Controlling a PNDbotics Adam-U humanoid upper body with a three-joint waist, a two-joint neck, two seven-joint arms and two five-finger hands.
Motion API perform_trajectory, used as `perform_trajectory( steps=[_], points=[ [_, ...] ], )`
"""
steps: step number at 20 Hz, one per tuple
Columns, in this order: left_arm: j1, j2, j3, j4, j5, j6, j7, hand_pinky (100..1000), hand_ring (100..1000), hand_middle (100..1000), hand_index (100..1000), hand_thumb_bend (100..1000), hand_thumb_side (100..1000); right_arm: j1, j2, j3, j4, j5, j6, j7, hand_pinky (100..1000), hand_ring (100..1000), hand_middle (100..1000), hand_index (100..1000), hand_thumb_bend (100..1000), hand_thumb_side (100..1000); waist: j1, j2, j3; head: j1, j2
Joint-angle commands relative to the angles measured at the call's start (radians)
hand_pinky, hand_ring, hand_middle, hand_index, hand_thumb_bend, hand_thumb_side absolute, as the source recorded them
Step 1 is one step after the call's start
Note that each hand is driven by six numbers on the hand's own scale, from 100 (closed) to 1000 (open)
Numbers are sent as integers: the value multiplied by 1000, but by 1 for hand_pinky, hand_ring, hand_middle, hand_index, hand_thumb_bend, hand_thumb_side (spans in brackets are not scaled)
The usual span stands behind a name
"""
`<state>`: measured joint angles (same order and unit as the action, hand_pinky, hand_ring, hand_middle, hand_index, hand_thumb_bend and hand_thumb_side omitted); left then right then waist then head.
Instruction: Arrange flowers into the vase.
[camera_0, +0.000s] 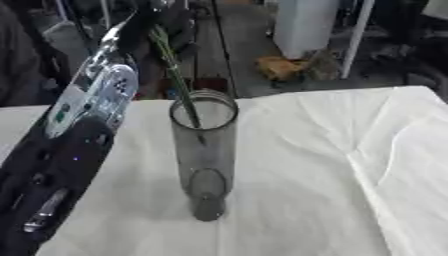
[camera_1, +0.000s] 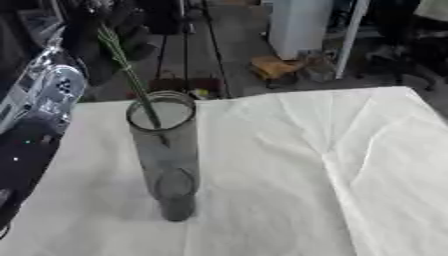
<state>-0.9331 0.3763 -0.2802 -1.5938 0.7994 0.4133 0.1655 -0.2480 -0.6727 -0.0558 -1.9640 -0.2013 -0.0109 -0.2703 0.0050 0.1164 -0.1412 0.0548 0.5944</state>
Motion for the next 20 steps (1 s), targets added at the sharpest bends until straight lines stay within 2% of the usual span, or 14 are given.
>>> perform_trajectory(
  steps=[1,8,10,12,13,14,15,20],
  points=[
    [-18,39,-24,-17,-31,24,-7,100,100,100,100,1000,495,-14,-17,-9,-4,-4,0,3,671,718,730,838,100,694,-4,-15,-1,-3,-9],
    [-6,73,-73,-31,-188,60,-46,100,100,100,100,1000,569,-13,-16,-10,-4,-3,-1,4,671,718,729,838,100,694,-7,-13,1,-4,-10],
    [-3,76,-78,-41,-231,53,-50,166,100,100,107,1000,590,-13,-15,-10,-4,-3,-1,4,671,718,729,839,100,694,-7,-12,2,-5,-11],
    [1,77,-79,-52,-255,34,-48,235,178,120,123,1000,605,-13,-14,-10,-4,-3,-1,5,672,718,729,839,100,694,-8,-11,3,-5,-12],
    [4,77,-80,-57,-261,20,-44,243,188,128,124,1000,607,-13,-14,-10,-3,-3,-1,5,672,718,729,839,100,694,-8,-10,3,-5,-12],
    [6,77,-80,-62,-265,4,-40,307,254,189,131,1000,619,-14,-14,-10,-3,-3,-1,5,672,718,729,839,100,694,-9,-10,4,-5,-13],
    [8,77,-81,-65,-271,-11,-34,333,293,227,136,1000,624,-14,-14,-10,-3,-3,-1,5,672,718,729,839,100,694,-9,-10,4,-5,-13],
    [13,78,-79,-67,-337,-39,-4,392,387,340,200,1000,622,-14,-13,-11,-3,-3,-2,5,672,718,729,839,100,695,-10,-9,5,-6,-15]
  ],
)
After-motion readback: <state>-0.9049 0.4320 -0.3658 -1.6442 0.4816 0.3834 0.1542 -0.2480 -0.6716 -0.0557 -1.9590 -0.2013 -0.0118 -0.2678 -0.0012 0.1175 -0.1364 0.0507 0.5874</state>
